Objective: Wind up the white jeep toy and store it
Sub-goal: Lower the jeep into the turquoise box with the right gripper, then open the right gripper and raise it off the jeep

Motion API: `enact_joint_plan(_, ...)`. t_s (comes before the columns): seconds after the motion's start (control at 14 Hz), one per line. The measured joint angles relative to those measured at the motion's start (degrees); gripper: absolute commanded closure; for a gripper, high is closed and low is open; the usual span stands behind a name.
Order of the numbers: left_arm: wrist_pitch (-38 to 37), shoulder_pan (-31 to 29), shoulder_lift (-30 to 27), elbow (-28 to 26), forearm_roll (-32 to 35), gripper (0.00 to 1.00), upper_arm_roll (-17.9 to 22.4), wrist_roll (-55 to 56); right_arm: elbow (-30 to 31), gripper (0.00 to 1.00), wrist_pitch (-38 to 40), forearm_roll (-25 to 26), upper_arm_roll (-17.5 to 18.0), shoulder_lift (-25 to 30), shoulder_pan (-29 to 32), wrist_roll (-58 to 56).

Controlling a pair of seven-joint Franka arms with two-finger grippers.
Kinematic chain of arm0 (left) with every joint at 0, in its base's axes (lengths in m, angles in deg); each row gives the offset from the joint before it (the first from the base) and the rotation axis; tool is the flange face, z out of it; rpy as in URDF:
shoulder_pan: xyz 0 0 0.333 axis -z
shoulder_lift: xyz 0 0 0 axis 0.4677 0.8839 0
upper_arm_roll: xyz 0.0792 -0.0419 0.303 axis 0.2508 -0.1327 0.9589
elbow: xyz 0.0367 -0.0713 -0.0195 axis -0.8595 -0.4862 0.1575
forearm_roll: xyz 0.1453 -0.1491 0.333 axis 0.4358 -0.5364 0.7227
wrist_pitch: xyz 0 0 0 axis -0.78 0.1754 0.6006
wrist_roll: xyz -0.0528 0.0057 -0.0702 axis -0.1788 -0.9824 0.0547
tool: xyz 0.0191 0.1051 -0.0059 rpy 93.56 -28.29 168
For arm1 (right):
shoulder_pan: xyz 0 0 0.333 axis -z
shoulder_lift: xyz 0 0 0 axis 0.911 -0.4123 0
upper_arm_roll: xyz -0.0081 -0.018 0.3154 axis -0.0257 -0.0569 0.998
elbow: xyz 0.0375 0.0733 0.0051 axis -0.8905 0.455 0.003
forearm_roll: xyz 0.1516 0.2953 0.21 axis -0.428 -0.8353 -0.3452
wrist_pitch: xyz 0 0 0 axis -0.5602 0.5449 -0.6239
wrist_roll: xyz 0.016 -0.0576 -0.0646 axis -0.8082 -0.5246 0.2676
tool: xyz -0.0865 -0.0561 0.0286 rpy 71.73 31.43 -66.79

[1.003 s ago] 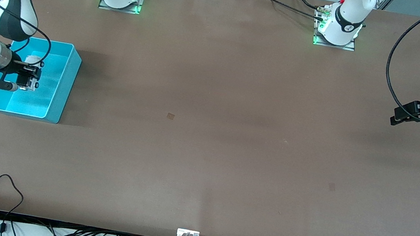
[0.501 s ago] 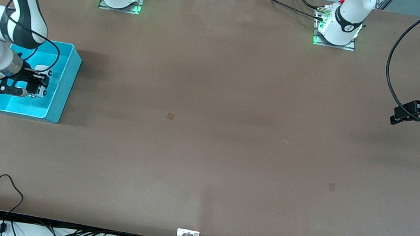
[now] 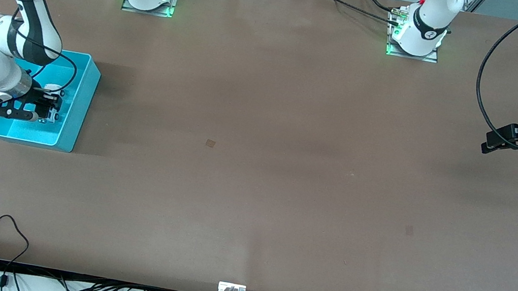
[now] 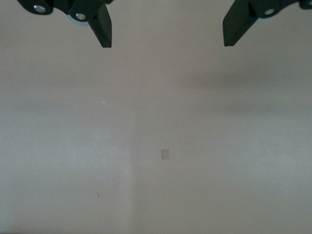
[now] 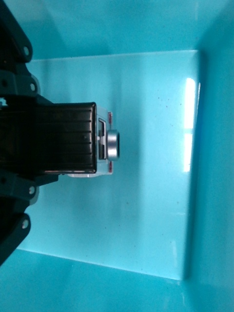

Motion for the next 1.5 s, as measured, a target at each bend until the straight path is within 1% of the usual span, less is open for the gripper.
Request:
enact_joint_plan(0.21,0.00,0.00,0.00,0.00,0.00,0.00,0.00,0.00,0.00,0.93,-0.94,0.02,-0.01,-1.02,0.64,-0.14)
enact_joint_plan(0.43,-0.04,0.00,0.00,0.00,0.00,0.00,0.00,0.00,0.00,0.89,-1.70,0.03,-0.01,-1.94,0.98,-0.16)
enact_joint_plan(0.5,-0.05,0.00,0.00,0.00,0.00,0.00,0.00,0.00,0.01,0.87,-1.83,0.03,-0.01,-2.19,1.02,-0.16)
enact_joint_plan(0.57,-0.05,0.00,0.00,0.00,0.00,0.00,0.00,0.00,0.01,0.83,-1.94,0.03,-0.01,-2.43,1.06,-0.16)
enact_joint_plan(0.72,-0.05,0.00,0.00,0.00,0.00,0.00,0.00,0.00,0.01,0.66,-2.34,0.05,-0.01,-2.82,1.13,-0.16)
enact_joint_plan(0.79,-0.05,0.00,0.00,0.00,0.00,0.00,0.00,0.00,0.00,0.53,-2.43,0.05,-0.01,-2.96,1.14,-0.16)
enact_joint_plan(0.86,-0.05,0.00,0.00,0.00,0.00,0.00,0.00,0.00,0.00,0.37,-2.48,0.05,-0.01,-3.02,1.16,-0.17)
enact_joint_plan(0.93,-0.05,0.00,0.00,0.00,0.00,0.00,0.00,0.00,0.00,0.26,-2.51,0.06,0.00,-3.02,1.17,-0.17)
enact_joint_plan(1.0,-0.05,0.00,0.00,0.00,0.00,0.00,0.00,0.00,0.00,0.22,-2.54,0.06,-0.01,-3.02,1.18,-0.17)
enact_joint_plan(1.07,-0.05,0.00,0.00,0.00,0.00,0.00,0.00,0.00,-0.03,0.13,-2.60,0.06,-0.01,-3.01,1.18,-0.18)
enact_joint_plan(1.15,-0.05,0.00,0.00,0.00,0.00,0.00,0.00,0.00,-0.08,0.00,-2.62,0.06,0.00,-3.01,1.18,-0.22)
enact_joint_plan(1.5,-0.05,0.00,0.00,0.00,0.00,0.00,0.00,0.00,-0.64,0.00,-2.71,0.09,0.00,-2.73,1.26,-2.11)
